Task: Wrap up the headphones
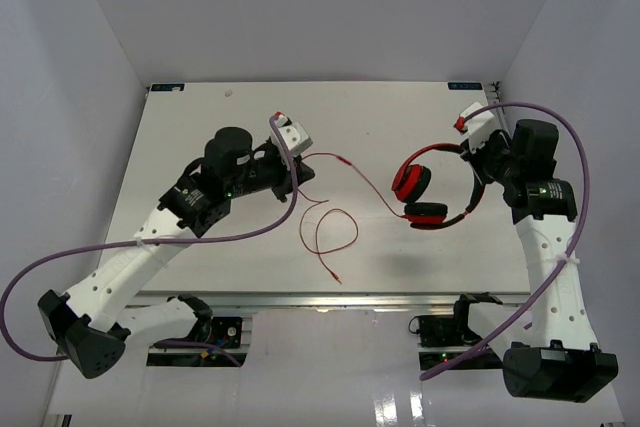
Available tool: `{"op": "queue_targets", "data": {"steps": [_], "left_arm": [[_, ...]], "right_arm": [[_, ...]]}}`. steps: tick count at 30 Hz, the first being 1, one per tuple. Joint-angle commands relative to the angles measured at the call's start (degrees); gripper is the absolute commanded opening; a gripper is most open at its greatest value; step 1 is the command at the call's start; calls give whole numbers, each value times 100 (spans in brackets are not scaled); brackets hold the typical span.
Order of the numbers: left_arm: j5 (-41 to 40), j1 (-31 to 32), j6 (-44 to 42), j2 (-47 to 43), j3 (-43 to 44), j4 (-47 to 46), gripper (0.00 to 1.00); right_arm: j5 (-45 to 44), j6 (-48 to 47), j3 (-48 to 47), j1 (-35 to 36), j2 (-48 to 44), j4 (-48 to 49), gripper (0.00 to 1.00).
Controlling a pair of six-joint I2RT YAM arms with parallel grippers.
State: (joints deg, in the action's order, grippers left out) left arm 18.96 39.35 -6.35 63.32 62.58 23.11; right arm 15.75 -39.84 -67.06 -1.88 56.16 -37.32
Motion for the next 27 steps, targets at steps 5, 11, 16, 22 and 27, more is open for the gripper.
{"op": "queue_targets", "data": {"steps": [5,11,16,22,27], "left_arm": [[561,2,-750,-384,1285,506,0],[437,2,-1217,293,2166,847,0],[201,2,-1689,1102,3071,978,0],[71,-7,-1986,1898,3551,1068,0],[-252,-33,-2096,2196,3495,991,0]], "right_arm": [[-1153,822,694,489,28,980,8],[-842,837,654,1586,570,931,8],[-287,692,525,2344,734,731,8],[529,421,521,2479,499,418,8],[1151,33,599,2482,80,163,8]]}}
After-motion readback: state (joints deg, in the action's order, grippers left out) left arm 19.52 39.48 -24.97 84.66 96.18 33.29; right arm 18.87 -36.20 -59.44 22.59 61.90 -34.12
